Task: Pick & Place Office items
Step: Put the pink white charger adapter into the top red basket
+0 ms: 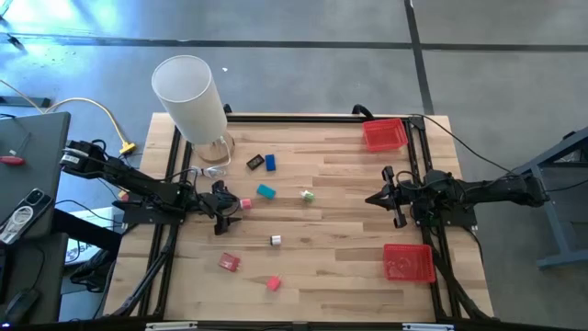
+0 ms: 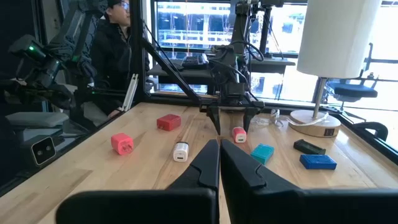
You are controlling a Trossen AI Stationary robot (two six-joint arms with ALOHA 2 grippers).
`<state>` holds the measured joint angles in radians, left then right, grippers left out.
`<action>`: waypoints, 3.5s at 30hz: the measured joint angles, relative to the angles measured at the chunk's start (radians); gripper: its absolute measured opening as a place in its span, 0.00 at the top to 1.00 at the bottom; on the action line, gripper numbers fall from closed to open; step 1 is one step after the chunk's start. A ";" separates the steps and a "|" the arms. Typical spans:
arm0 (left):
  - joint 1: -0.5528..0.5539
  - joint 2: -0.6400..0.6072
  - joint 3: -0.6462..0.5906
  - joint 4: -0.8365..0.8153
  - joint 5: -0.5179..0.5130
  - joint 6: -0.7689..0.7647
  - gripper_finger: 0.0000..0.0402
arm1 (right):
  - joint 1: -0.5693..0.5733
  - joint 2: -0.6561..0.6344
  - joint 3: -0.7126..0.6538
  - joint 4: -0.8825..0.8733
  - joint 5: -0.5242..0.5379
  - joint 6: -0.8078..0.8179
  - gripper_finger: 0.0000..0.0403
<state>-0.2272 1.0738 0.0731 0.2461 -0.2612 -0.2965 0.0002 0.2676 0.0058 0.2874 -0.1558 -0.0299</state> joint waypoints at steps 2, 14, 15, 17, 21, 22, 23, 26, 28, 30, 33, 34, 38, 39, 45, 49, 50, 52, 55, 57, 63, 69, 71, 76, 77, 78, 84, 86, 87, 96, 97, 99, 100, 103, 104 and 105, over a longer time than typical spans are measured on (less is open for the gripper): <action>0.000 0.010 0.000 0.010 0.000 0.003 0.15 | 0.000 0.000 0.000 0.000 0.000 0.000 0.99; 0.000 0.149 0.002 0.177 -0.006 0.019 0.15 | 0.000 0.000 0.000 0.000 0.000 0.000 0.99; 0.000 0.162 0.002 0.192 -0.007 0.019 0.15 | 0.000 0.000 0.000 0.000 0.000 0.000 0.99; 0.000 0.191 0.002 0.226 -0.008 0.020 0.15 | 0.000 0.000 0.000 0.000 0.000 0.000 0.99; 0.000 0.253 0.003 0.301 -0.010 0.035 0.15 | 0.000 0.000 0.000 0.000 0.000 0.000 1.00; 0.000 0.269 0.003 0.320 -0.010 0.036 0.15 | 0.000 0.000 0.000 0.000 0.000 0.000 1.00; 0.002 0.285 0.003 0.338 -0.010 0.037 0.15 | 0.000 0.000 0.000 0.000 0.000 0.000 1.00; 0.003 0.329 0.003 0.386 -0.010 0.038 0.15 | 0.000 0.000 0.000 0.000 0.000 0.000 1.00; 0.003 0.353 0.004 0.406 -0.011 0.037 0.15 | 0.000 0.000 0.000 0.000 0.000 0.000 1.00; 0.003 0.370 0.004 0.423 -0.011 0.037 0.15 | 0.000 0.000 0.000 0.000 0.000 0.000 1.00; 0.003 0.387 0.004 0.447 -0.011 0.037 0.15 | 0.000 0.000 0.000 0.000 0.000 0.000 1.00; 0.003 0.390 0.003 0.455 -0.011 0.037 0.15 | 0.000 0.000 0.000 0.000 0.000 0.000 1.00; 0.001 0.395 0.002 0.476 -0.011 0.024 0.15 | 0.000 0.000 0.000 0.000 0.000 0.000 0.99; 0.001 0.395 0.002 0.478 -0.011 0.012 0.15 | 0.000 0.000 0.000 0.000 0.000 0.000 0.99; -0.010 0.395 0.002 0.480 -0.017 -0.004 0.15 | 0.000 0.000 0.000 0.000 0.000 0.000 0.99; -0.024 0.395 0.002 0.480 -0.026 -0.005 0.15 | 0.000 0.000 0.000 0.000 0.001 -0.001 0.99; -0.028 0.395 0.002 0.479 -0.035 -0.003 0.15 | 0.000 0.000 0.000 0.000 0.000 0.000 0.99; -0.036 0.396 0.002 0.479 -0.056 0.003 0.15 | 0.000 0.000 0.000 0.000 0.000 -0.001 0.99; -0.040 0.396 0.002 0.479 -0.068 0.024 0.15 | 0.000 0.000 0.000 0.000 0.000 -0.001 0.99; -0.040 0.396 0.002 0.479 -0.070 0.027 0.15 | 0.000 0.000 0.000 0.000 0.001 -0.001 0.99; -0.040 0.396 0.002 0.479 -0.079 0.022 0.15 | 0.000 0.000 0.000 0.000 0.000 -0.001 0.99; -0.040 0.438 0.002 0.507 -0.104 -0.007 0.15 | 0.000 0.000 0.000 0.000 0.001 -0.001 0.99; -0.040 0.464 0.002 0.542 -0.111 -0.008 0.15 | 0.000 0.000 0.000 0.000 0.001 -0.001 0.99; -0.039 0.542 0.002 0.657 -0.112 0.026 0.15 | 0.000 0.000 0.000 0.000 0.000 -0.001 0.99; -0.039 0.558 0.002 0.679 -0.112 0.033 0.15 | 0.000 0.000 0.000 0.000 0.001 -0.001 0.99; -0.039 0.574 0.002 0.700 -0.112 0.038 0.15 | 0.000 0.000 0.000 0.000 0.000 -0.001 0.99; -0.039 0.640 0.002 0.768 -0.114 0.031 0.15 | 0.000 0.000 0.000 0.000 0.000 -0.001 0.99; -0.044 0.645 0.002 0.767 -0.116 0.031 0.15 | 0.000 0.000 0.000 0.000 0.001 -0.001 0.99; -0.047 0.645 0.002 0.766 -0.116 0.031 0.15 | 0.000 0.000 0.000 0.000 0.000 -0.001 0.99; -0.051 0.645 0.003 0.754 -0.108 0.035 0.25 | 0.000 0.000 0.000 0.000 0.001 -0.001 0.99; -0.051 0.646 0.003 0.753 -0.108 0.037 0.27 | 0.000 0.000 0.000 0.000 0.000 -0.001 0.99; -0.051 0.646 0.003 0.752 -0.105 0.038 0.32 | 0.000 0.000 0.000 0.000 0.001 -0.001 0.99; -0.051 0.646 0.003 0.752 -0.104 0.038 0.34 | 0.000 0.000 0.000 0.000 0.001 -0.001 0.99; -0.051 0.646 0.003 0.752 -0.100 0.040 0.41 | 0.000 0.000 0.000 0.000 0.000 -0.001 0.99; -0.051 0.646 0.003 0.751 -0.098 0.041 0.43 | 0.000 0.000 0.000 0.000 0.000 -0.001 0.99; -0.051 0.646 0.003 0.752 -0.098 0.041 0.45 | 0.000 0.000 0.000 0.000 0.000 -0.001 0.99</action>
<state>-0.2787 1.7195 0.0765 0.9977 -0.3588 -0.2558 -0.0002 0.2672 0.0058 0.2874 -0.1554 -0.0307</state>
